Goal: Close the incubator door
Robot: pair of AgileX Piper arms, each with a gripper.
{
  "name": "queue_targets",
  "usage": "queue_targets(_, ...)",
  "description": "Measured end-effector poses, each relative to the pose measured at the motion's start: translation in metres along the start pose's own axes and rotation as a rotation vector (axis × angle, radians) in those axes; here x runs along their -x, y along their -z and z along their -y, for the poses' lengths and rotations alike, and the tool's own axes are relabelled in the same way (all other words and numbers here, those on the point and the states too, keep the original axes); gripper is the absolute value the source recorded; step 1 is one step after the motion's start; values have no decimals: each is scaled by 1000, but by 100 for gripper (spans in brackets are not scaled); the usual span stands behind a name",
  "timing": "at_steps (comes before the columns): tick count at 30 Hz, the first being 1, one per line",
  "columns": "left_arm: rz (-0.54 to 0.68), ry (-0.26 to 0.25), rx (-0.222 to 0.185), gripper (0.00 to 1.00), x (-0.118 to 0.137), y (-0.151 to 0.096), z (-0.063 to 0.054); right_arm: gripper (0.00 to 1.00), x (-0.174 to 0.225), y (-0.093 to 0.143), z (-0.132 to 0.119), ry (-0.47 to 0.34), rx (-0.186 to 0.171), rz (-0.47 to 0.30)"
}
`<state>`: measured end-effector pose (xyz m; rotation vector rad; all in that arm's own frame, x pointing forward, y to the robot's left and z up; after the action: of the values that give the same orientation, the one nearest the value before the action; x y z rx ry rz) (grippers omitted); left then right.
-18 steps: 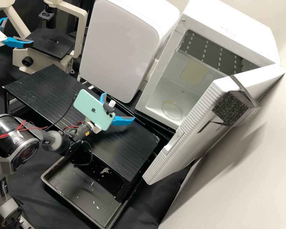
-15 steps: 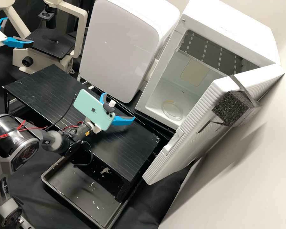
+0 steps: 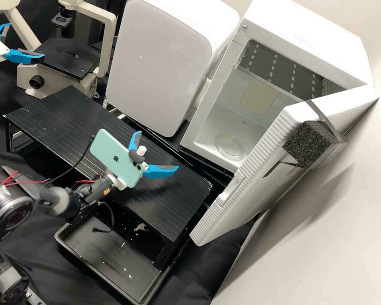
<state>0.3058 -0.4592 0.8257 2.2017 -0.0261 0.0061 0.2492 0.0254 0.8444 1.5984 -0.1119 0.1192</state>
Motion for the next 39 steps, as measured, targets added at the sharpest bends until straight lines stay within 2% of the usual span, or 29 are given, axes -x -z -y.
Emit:
queue_targets(6,0,0,0,100,0,0,0,100,52,6,-29,-189,12,-77)
queue_targets(10,0,0,0,100,0,0,0,100,79,5,-40,-281,30,-84)
queue_targets(17,0,0,0,100,0,0,0,100,105,-15,-64,-465,59,40)
queue_targets(21,0,0,0,100,0,0,0,100,111,-24,-74,-531,81,104)
queue_targets(27,0,0,0,100,0,0,0,100,104,-37,-80,-546,80,177)
queue_targets(34,0,0,0,100,0,0,0,100,77,-57,-89,-524,104,272)
queue_targets(39,0,0,0,100,0,0,0,100,66,-68,-94,-540,105,325)
